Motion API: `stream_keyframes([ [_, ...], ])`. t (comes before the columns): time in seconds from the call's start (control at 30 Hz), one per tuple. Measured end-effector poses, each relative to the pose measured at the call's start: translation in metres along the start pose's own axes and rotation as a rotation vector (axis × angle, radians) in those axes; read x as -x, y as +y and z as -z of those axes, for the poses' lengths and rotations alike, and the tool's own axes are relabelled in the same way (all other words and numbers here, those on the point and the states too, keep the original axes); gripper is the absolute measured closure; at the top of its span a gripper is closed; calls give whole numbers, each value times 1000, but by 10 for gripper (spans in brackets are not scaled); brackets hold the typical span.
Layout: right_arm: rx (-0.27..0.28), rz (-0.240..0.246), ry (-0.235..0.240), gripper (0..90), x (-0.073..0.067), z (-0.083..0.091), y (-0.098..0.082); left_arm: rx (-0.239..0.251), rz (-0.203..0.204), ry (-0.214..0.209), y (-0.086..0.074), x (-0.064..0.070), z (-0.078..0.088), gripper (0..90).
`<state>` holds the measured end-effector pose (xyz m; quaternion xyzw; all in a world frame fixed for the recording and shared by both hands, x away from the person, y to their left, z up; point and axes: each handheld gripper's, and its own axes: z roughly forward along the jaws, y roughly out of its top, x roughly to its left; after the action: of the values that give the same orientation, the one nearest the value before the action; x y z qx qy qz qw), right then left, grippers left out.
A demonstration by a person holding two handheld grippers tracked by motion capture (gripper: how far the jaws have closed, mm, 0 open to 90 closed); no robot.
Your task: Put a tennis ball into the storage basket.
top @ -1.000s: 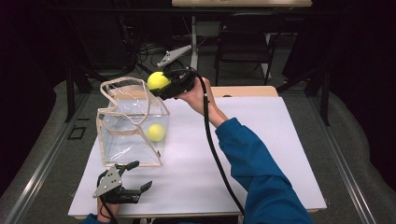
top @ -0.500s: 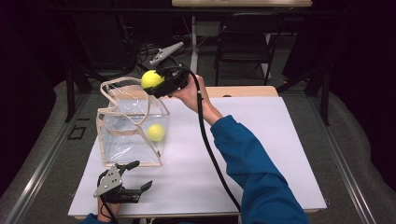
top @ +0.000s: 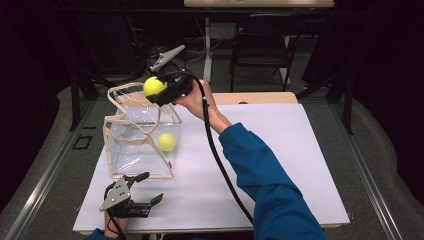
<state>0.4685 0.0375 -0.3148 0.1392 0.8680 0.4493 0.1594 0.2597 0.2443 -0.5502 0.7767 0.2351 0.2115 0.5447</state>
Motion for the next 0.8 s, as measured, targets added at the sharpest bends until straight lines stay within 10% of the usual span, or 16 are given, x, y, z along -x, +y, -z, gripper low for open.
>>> stream_keyframes([
  [0.8, -30, 22, 22, 267, -12, -18, 12, 6, -2, 3, 0, -1, 1, 161],
])
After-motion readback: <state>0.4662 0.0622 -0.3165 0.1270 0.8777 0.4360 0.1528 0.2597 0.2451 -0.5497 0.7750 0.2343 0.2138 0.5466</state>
